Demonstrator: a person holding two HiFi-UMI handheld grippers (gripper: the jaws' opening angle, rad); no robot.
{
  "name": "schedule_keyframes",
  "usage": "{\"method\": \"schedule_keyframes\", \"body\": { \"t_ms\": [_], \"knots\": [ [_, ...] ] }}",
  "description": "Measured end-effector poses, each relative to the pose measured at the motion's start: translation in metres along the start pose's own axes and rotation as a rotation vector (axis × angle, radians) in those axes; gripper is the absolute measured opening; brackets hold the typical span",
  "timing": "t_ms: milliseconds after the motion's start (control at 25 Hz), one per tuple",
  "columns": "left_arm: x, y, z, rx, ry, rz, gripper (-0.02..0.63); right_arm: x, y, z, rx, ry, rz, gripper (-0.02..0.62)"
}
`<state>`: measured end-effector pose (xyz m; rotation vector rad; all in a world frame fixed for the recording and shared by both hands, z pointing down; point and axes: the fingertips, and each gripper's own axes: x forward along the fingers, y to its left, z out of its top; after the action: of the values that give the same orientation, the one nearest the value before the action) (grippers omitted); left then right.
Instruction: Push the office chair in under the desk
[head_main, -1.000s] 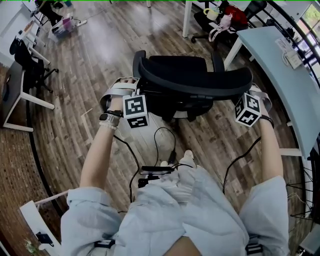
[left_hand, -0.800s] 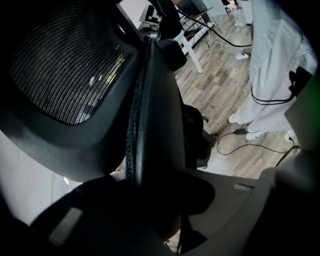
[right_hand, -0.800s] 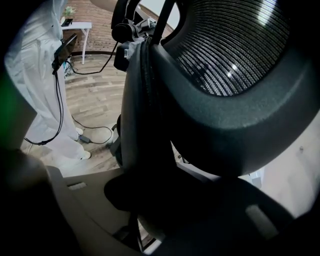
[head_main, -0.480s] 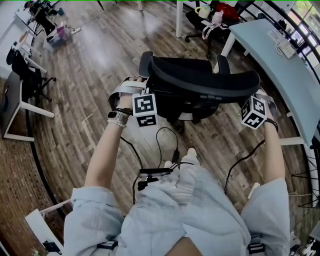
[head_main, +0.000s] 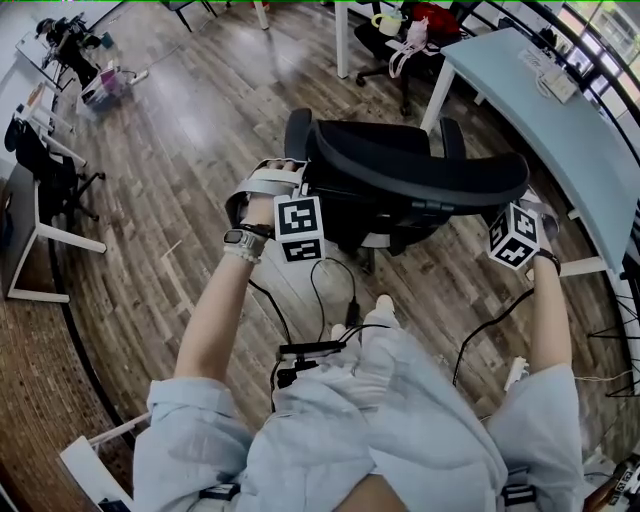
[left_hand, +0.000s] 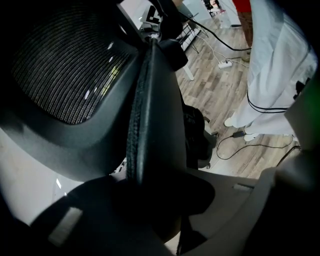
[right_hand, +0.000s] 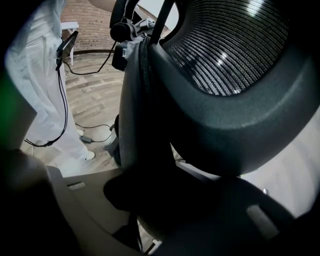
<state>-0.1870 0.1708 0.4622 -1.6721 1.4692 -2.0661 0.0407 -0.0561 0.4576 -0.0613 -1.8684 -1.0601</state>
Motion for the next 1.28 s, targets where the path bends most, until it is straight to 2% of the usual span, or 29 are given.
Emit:
{"method": "schedule_keyframes", "body": {
  "t_ms": [520, 1280],
  "knots": [
    [0.015, 0.016, 0.063, 0.072, -0.09, 0.003, 0.094, -0.025, 0.004, -0.061, 0.094, 0.065, -0.036, 0.167],
    [0.062, 0.028, 0.108, 0.203, -0.24, 0.012, 0.095, -0.036, 0.031, -0.103, 0.238, 0.206, -0.113, 0.175]
  ]
}}
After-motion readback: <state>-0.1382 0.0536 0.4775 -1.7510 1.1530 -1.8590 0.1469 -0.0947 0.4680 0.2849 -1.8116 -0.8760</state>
